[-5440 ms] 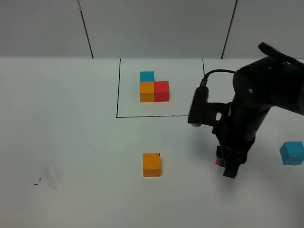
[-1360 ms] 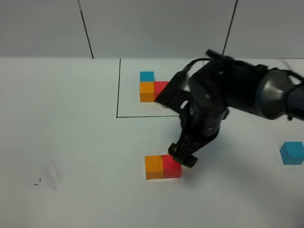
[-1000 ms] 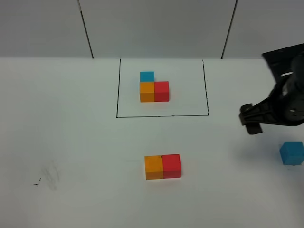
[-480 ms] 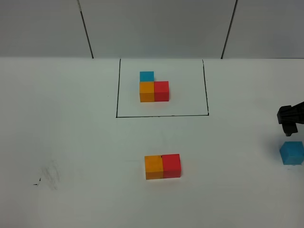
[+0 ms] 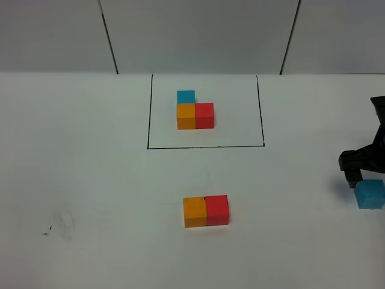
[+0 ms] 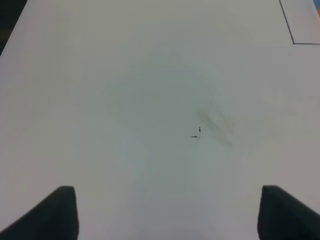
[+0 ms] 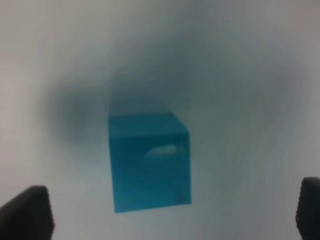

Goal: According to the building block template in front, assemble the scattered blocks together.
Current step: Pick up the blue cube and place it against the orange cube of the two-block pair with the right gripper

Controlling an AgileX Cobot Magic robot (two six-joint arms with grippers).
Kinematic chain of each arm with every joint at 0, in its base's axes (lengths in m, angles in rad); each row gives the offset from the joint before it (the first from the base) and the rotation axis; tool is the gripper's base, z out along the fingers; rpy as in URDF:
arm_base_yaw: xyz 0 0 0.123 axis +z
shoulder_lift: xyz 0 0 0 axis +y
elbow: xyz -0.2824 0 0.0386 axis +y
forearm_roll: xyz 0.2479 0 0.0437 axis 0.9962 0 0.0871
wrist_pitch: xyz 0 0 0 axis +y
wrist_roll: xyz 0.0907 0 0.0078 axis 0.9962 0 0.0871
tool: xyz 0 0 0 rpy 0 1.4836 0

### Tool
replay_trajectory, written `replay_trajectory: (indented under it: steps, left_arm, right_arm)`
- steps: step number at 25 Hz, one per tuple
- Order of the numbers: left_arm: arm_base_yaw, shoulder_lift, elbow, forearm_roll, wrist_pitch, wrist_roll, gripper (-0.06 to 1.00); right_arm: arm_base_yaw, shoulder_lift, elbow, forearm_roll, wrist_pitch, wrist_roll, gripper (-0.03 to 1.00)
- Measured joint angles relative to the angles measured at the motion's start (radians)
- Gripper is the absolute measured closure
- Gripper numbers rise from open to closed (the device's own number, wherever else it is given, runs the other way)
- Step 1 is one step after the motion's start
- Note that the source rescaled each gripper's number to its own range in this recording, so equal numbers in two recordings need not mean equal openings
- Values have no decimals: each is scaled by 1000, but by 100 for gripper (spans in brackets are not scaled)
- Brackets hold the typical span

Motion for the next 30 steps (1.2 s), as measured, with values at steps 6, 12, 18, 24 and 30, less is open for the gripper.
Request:
replay_trajectory:
  steps: [6,12,18,24,30]
  left_arm:
    - [0,0,0,0,0,0,30]
    - [0,0,0,0,0,0,30]
    - [0,0,0,0,0,1,30]
    - [0,0,0,0,-1,1,30]
    - [0,0,0,0,-1,1,30]
  right_arm:
    - [0,59,16,16,-45,0,1]
    - [-8,94,16,21,-70,0,6]
    - [-20,112,16,27,-71,0,15]
    - [-20,115,16,28,-73,-1,42]
    - [-20,121,16,33,-81,-1,71]
